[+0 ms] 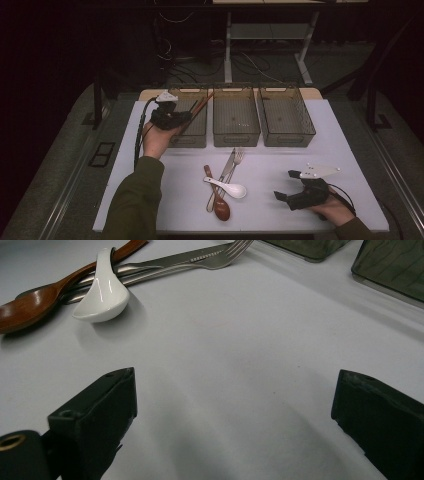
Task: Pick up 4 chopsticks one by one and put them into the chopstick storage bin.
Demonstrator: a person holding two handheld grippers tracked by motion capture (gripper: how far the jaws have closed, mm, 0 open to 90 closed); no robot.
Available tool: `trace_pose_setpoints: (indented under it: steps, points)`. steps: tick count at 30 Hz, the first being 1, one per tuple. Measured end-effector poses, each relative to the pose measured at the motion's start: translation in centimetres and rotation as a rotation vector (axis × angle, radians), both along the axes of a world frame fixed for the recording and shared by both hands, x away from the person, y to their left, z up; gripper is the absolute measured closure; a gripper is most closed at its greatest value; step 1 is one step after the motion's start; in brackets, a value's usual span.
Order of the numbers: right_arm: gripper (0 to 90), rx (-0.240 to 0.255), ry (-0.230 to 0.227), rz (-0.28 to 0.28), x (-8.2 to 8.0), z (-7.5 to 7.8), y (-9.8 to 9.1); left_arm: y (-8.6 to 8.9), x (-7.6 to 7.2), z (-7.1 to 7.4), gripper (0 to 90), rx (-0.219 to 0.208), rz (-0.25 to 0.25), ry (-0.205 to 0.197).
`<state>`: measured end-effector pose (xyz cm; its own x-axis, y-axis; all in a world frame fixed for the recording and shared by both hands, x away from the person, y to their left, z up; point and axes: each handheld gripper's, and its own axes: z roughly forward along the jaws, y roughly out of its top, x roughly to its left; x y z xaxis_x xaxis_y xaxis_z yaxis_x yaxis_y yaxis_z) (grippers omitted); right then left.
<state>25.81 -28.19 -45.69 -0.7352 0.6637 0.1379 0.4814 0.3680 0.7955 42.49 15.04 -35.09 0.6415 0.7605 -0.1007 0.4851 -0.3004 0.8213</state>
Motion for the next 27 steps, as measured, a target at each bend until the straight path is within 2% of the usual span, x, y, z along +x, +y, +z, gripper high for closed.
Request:
trace_pose_setpoints:
  steps: [3, 5, 11, 16, 19, 27]
  points:
    - [4.2, -0.001, 0.002, -0.001, 0.0, 0.0, 0.0, -0.1, 0.7, 0.2, 83.1, 0.018, 0.005, 0.003]
    - [4.2, 0.000, 0.002, 0.000, 0.0, 0.0, 0.0, -0.3, 1.2, 0.2, 83.1, 0.007, 0.015, 0.002]
    - [4.3, 0.003, 0.001, 0.001, 0.0, 0.0, 0.0, -0.4, 2.7, 0.0, 83.1, 0.036, 0.038, -0.003]
    - [4.2, 0.004, -0.001, 0.003, 0.0, 0.0, -0.1, -0.1, 3.9, -0.7, 83.1, 0.020, 0.077, 0.004]
    - [4.3, 0.003, -0.001, 0.004, 0.0, 0.0, 0.0, 0.2, 4.8, -1.1, 83.1, 0.024, 0.098, 0.012]
    - [4.2, 0.005, 0.000, 0.005, 0.0, 0.0, -0.1, 0.7, 6.3, -2.4, 83.0, 0.017, 0.139, 0.047]
